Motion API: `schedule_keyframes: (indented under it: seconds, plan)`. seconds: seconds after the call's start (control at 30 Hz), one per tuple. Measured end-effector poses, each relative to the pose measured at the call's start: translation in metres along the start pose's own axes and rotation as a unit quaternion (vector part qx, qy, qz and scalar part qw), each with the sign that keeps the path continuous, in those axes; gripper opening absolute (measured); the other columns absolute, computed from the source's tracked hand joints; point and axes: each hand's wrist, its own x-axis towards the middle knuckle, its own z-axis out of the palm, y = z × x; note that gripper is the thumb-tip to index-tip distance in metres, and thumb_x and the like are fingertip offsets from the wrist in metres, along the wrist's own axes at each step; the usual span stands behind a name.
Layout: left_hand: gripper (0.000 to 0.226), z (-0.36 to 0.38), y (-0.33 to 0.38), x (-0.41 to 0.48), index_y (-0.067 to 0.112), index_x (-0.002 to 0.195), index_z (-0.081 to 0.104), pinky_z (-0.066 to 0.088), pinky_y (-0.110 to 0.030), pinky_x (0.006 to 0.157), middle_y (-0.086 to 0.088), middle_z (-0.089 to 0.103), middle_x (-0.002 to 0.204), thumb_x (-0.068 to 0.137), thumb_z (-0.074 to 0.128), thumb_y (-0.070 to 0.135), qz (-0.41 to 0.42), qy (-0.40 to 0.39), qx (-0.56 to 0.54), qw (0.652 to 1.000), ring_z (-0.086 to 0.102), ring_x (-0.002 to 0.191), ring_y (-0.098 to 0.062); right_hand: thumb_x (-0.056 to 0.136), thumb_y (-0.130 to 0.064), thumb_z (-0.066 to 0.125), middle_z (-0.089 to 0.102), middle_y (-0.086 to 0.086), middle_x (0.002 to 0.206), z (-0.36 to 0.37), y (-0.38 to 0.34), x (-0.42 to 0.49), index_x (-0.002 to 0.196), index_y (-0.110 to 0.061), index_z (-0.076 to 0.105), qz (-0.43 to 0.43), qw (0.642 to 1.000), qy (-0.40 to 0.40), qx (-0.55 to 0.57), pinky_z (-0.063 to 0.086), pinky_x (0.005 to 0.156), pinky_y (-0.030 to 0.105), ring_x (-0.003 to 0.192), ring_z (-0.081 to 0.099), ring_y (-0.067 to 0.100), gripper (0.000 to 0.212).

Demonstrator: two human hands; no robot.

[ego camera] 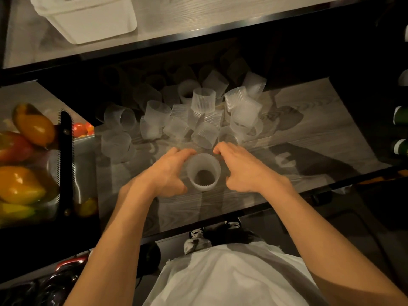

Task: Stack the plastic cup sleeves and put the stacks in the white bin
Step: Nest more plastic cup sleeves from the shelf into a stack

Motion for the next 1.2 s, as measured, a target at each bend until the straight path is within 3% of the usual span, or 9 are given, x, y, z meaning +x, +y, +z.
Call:
schedule_keyframes:
  seconds: [0.1,0.2,0.33,0.4,0.53,0.6,0.73,0.93,1.2]
  plan:
    - [0.1,-0.018,0.005,0.002,0.029,0.158,0.02,0.041,-0.035,0.111,0.003,0.033,0.153,0.078,0.077,0.013,-0.066,-0.04,0.009,0.997,0.039,0.139,-0.018,0.082,-0.006,0.068,0.048,0.001,0.136,-0.01,0.013,0.004,0.144,-0.02,0.04,0.024,0.999,0.037,-0.021,0.051,0.098,0.044,0.126,0.047,0.023,0.07]
    - [0.073,-0.034,0.026,0.015,0.021,0.151,0.039,0.041,-0.033,0.112,0.004,0.048,0.148,0.086,0.067,0.006,-0.013,0.036,-0.138,0.99,0.047,0.137,-0.011,0.089,-0.013,0.066,0.053,0.002,0.133,-0.027,0.03,0.015,0.134,-0.017,0.053,0.031,0.982,0.188,0.001,0.046,0.102,0.036,0.125,0.05,0.024,0.048]
    - [0.023,-0.026,0.077,0.056,0.01,0.113,0.067,0.05,-0.027,0.099,0.001,0.072,0.11,0.093,0.06,0.001,-0.054,0.05,-0.5,0.863,0.066,0.109,-0.011,0.091,-0.025,0.065,0.049,0.011,0.131,-0.061,0.044,0.033,0.132,-0.012,0.053,0.08,0.928,0.362,0.032,0.039,0.101,0.036,0.123,0.046,0.031,0.044]
    - [0.02,-0.014,0.094,0.083,0.01,0.082,0.07,0.052,-0.028,0.09,0.0,0.072,0.082,0.091,0.058,-0.002,-0.097,0.044,-0.561,0.821,0.066,0.086,-0.015,0.091,-0.035,0.065,0.047,0.012,0.139,-0.076,0.052,0.045,0.141,-0.013,0.045,0.125,0.931,0.336,0.061,0.038,0.105,0.04,0.13,0.042,0.033,0.058]
    - [0.028,-0.004,0.105,0.117,-0.001,0.116,0.064,0.053,-0.034,0.084,-0.016,0.067,0.108,0.089,0.061,0.006,-0.162,0.069,-0.592,0.787,0.066,0.095,-0.025,0.091,-0.038,0.069,0.055,0.011,0.143,-0.09,0.063,0.057,0.148,-0.011,0.042,0.144,0.955,0.224,0.128,0.042,0.103,0.034,0.135,0.049,0.029,0.068]
    - [0.032,-0.006,0.107,0.122,0.003,0.121,0.062,0.054,-0.035,0.086,-0.013,0.07,0.114,0.091,0.063,0.013,-0.164,0.078,-0.581,0.793,0.069,0.102,-0.025,0.091,-0.031,0.071,0.061,0.009,0.138,-0.094,0.066,0.055,0.143,-0.01,0.05,0.119,0.956,0.225,0.149,0.044,0.102,0.032,0.13,0.055,0.024,0.06]
    - [0.039,-0.023,0.109,0.127,0.005,0.122,0.061,0.058,-0.034,0.085,-0.012,0.071,0.113,0.085,0.069,0.016,-0.132,0.15,-0.543,0.816,0.071,0.099,-0.021,0.084,-0.031,0.08,0.055,0.003,0.136,-0.113,0.071,0.046,0.151,-0.014,0.042,0.076,0.94,0.254,0.215,0.048,0.103,0.03,0.122,0.054,0.016,0.078]
    - [0.056,-0.023,0.106,0.148,0.009,0.126,0.057,0.055,-0.022,0.072,-0.006,0.067,0.107,0.075,0.08,0.01,-0.059,0.21,-0.395,0.892,0.067,0.094,-0.015,0.076,-0.018,0.086,0.052,0.001,0.131,-0.109,0.082,0.049,0.145,-0.013,0.047,0.07,0.95,0.238,0.192,0.043,0.09,0.019,0.113,0.053,0.009,0.079]
    - [0.043,0.004,0.084,0.164,0.023,0.108,0.056,0.06,-0.038,0.083,0.002,0.065,0.1,0.073,0.08,0.012,-0.05,0.188,-0.249,0.949,0.068,0.092,-0.018,0.074,-0.012,0.084,0.061,-0.004,0.123,-0.072,0.109,0.06,0.138,-0.023,0.051,0.085,0.958,0.208,0.175,0.05,0.089,0.026,0.111,0.058,0.012,0.073]
